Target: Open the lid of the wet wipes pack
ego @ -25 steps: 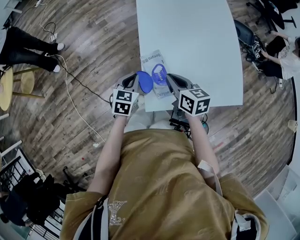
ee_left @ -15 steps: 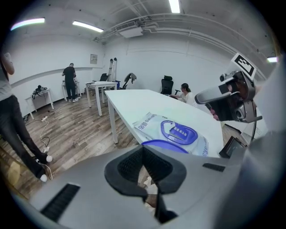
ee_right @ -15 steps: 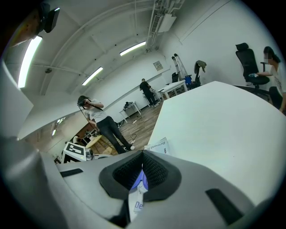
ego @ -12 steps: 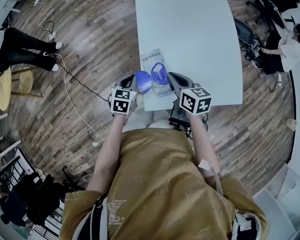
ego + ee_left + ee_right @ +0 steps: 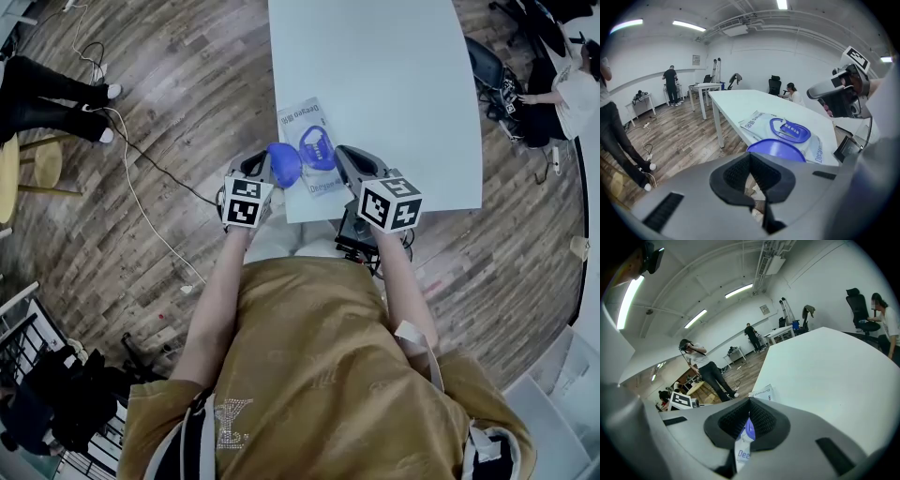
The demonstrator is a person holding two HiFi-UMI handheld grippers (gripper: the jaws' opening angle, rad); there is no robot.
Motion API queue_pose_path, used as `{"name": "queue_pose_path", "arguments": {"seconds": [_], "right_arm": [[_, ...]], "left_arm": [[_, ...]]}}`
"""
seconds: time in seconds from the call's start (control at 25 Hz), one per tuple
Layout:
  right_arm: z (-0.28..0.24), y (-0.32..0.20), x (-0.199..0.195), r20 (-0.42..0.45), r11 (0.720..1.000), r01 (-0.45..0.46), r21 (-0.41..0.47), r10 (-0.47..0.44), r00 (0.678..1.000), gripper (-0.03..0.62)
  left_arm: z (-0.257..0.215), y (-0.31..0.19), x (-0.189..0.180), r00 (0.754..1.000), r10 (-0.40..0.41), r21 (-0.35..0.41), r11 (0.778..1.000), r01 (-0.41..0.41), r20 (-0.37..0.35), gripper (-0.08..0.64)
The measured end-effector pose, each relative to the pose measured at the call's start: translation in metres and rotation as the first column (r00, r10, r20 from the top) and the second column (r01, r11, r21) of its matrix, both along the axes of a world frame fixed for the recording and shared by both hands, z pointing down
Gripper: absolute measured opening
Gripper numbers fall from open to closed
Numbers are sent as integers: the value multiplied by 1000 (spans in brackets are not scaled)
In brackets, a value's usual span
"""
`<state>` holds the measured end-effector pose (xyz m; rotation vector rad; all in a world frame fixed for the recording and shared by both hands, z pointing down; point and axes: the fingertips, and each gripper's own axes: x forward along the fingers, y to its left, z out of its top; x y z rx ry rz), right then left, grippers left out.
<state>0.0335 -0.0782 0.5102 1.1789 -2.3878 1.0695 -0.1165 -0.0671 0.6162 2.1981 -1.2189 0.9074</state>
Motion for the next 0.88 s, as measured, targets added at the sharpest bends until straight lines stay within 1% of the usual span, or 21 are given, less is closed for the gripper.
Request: {"name": "queue_pose_path", "arguments": {"seconds": [0.12, 0.28, 0.44, 0.6, 0.76, 0.88], "right_arm": [[2, 0, 4, -17, 1000, -16, 10, 16, 1000, 8], [7, 0, 8, -26, 1000, -20, 0, 20, 999, 8], [6, 0, 12, -37, 1000, -28, 8, 29, 999, 8], [3, -4, 19, -64, 998, -58, 38, 61, 996, 8], [-2, -6, 26, -105, 992, -84, 90, 93, 990, 8], [-6, -9, 32, -131, 988, -95, 123, 111, 985, 8]], "left_arm": [[7, -2, 0, 1000, 14, 8, 1000, -14, 14, 5], [15, -2, 1, 999, 16, 18, 1000, -16, 38, 5], [10, -3, 3, 999, 19, 36, 999, -21, 44, 5], [-14, -14, 5, 1000, 10, 122, 992, -12, 13, 5], [-38, -20, 8, 1000, 10, 196, 981, -11, 3, 5], [-59, -28, 11, 1000, 3, 248, 969, 2, -18, 5]]}}
